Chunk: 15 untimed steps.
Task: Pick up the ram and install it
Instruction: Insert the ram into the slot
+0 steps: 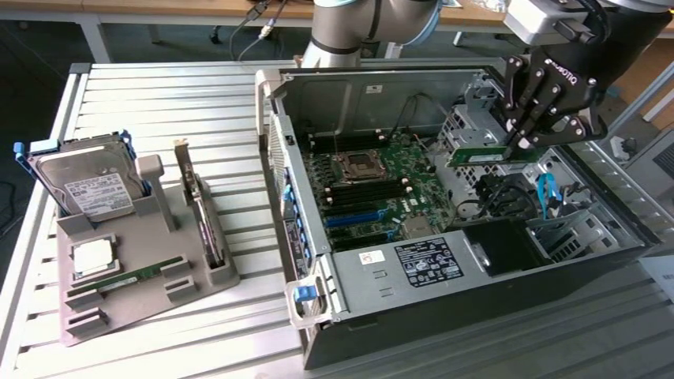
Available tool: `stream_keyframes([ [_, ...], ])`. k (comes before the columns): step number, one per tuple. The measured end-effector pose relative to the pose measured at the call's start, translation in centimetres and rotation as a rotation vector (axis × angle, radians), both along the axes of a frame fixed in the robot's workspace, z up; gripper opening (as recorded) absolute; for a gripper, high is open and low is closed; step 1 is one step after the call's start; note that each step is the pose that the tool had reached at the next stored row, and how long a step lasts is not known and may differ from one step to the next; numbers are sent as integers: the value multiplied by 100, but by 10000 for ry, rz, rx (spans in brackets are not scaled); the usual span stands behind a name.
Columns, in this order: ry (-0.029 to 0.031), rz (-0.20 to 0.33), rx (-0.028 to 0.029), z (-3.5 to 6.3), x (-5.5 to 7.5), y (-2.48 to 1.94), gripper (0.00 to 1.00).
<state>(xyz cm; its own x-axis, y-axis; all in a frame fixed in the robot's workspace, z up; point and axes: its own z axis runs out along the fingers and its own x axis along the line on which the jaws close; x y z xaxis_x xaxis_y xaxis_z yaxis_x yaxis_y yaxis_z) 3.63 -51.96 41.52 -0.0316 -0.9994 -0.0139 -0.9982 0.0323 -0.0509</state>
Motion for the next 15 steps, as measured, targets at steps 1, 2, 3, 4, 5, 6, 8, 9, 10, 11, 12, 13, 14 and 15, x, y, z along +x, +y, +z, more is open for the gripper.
stream_keyframes([
  [1, 0, 6, 1, -1, 0, 19, 15],
  [2, -1, 13, 0, -1, 0, 47, 15],
  [3, 0, 20, 0, -3, 0, 68, 15],
  [4, 0, 23, 2, -5, -1, 80, 15],
  [5, -1, 31, 3, -9, -1, 111, 15],
  [6, -1, 38, 1, -10, -1, 147, 15],
  [8, -1, 47, 1, -16, -1, 229, 15],
  [9, 0, 52, 0, -19, -1, 274, 15],
  [10, 0, 55, -1, -23, -1, 314, 15],
  [11, 0, 60, 0, -28, -1, 357, 15],
  [12, 0, 64, -2, -34, -2, 403, 15],
  [13, 0, 72, 0, -39, -2, 438, 15],
  [14, 0, 86, -1, -43, -5, 465, 15],
  [15, 0, 103, -1, -47, -7, 488, 15],
])
